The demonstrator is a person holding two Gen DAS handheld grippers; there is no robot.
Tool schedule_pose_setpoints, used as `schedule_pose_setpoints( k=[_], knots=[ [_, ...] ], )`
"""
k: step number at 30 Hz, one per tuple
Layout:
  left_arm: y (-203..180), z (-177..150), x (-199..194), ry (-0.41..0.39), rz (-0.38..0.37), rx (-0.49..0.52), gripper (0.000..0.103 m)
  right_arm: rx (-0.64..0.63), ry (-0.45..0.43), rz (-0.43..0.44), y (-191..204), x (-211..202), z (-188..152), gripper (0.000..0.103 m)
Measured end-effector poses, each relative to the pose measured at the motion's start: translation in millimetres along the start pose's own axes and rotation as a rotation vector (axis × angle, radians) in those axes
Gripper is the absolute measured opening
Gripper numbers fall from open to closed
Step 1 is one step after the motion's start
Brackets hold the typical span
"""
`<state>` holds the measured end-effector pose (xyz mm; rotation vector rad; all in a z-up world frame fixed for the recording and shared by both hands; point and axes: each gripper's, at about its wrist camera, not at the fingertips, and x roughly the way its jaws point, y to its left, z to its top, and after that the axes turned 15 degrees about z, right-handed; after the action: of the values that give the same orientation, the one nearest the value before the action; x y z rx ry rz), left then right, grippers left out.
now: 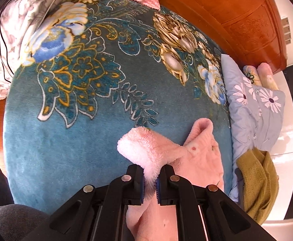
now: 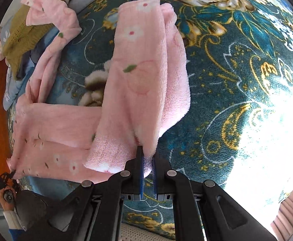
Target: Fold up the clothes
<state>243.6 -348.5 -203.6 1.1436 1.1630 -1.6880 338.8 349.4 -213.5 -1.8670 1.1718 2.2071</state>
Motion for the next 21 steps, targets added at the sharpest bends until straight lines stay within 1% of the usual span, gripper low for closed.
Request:
schedule_pose_setpoints(
  k=[2, 5, 6, 7, 10, 11, 12, 13, 14, 15, 16, 17, 19, 20, 21],
  knots=[
    [1.0, 0.2, 0.6, 0.002, 0.013, -0.004, 0.008, 0.010, 0.003, 0.002, -7.0, -3.6, -1.3, 0.007],
    [2.8, 1.3, 0.8, 0.005, 0.026, -0.024, 0.008, 0.006, -0.019, 0.021, -9.6, -20.7, -1.6, 0.014],
    [2.3, 1.3, 0.4, 0.003, 0.028, -0.025, 0.009, -0.014, -0.030, 0.014, -8.2, -28.2, -1.0, 0.019],
    [1.2, 0.9, -0.2, -0.001, 0.029, -0.024, 0.010, -0.047, -0.044, 0.001, -5.9, -35.8, 0.7, 0.021],
    [-3.8, -1.2, -3.9, -0.023, 0.023, 0.001, 0.013, -0.126, -0.099, -0.042, -6.2, -53.4, 12.8, 0.024],
    [-6.2, -2.5, -6.7, -0.040, 0.023, 0.017, 0.016, -0.125, -0.126, -0.052, -10.4, -56.1, 20.5, 0.024],
    [-8.0, -3.3, -10.5, -0.061, 0.025, 0.031, 0.025, -0.119, -0.153, -0.056, -15.5, -58.7, 28.6, 0.024],
    [-9.6, -3.8, -14.5, -0.083, 0.025, 0.043, 0.032, -0.096, -0.178, -0.044, -21.7, -60.2, 37.9, 0.024],
    [-8.4, -3.6, -18.8, -0.106, 0.020, 0.038, 0.044, -0.071, -0.197, -0.026, -25.5, -59.5, 46.7, 0.024],
    [-5.8, -3.0, -23.2, -0.129, 0.010, 0.024, 0.053, -0.052, -0.213, -0.013, -27.3, -56.7, 56.2, 0.024],
    [-3.2, -2.4, -27.7, -0.153, 0.001, 0.010, 0.059, -0.048, -0.216, -0.012, -23.6, -47.7, 67.8, 0.024],
    [1.1, -1.3, -31.0, -0.167, -0.009, -0.013, 0.067, -0.044, -0.220, -0.010, -19.9, -38.8, 79.3, 0.024],
    [10.9, 0.8, -36.0, -0.186, -0.039, -0.062, 0.067, -0.061, -0.215, -0.024, -13.7, -24.9, 96.5, 0.024],
    [11.4, 0.6, -37.7, -0.189, -0.062, -0.058, 0.067, -0.078, -0.209, -0.039, -11.3, -19.6, 102.6, 0.024],
    [6.3, -0.6, -38.0, -0.178, -0.105, -0.017, 0.067, -0.096, -0.203, -0.053, -8.9, -14.3, 108.7, 0.024]
  ],
)
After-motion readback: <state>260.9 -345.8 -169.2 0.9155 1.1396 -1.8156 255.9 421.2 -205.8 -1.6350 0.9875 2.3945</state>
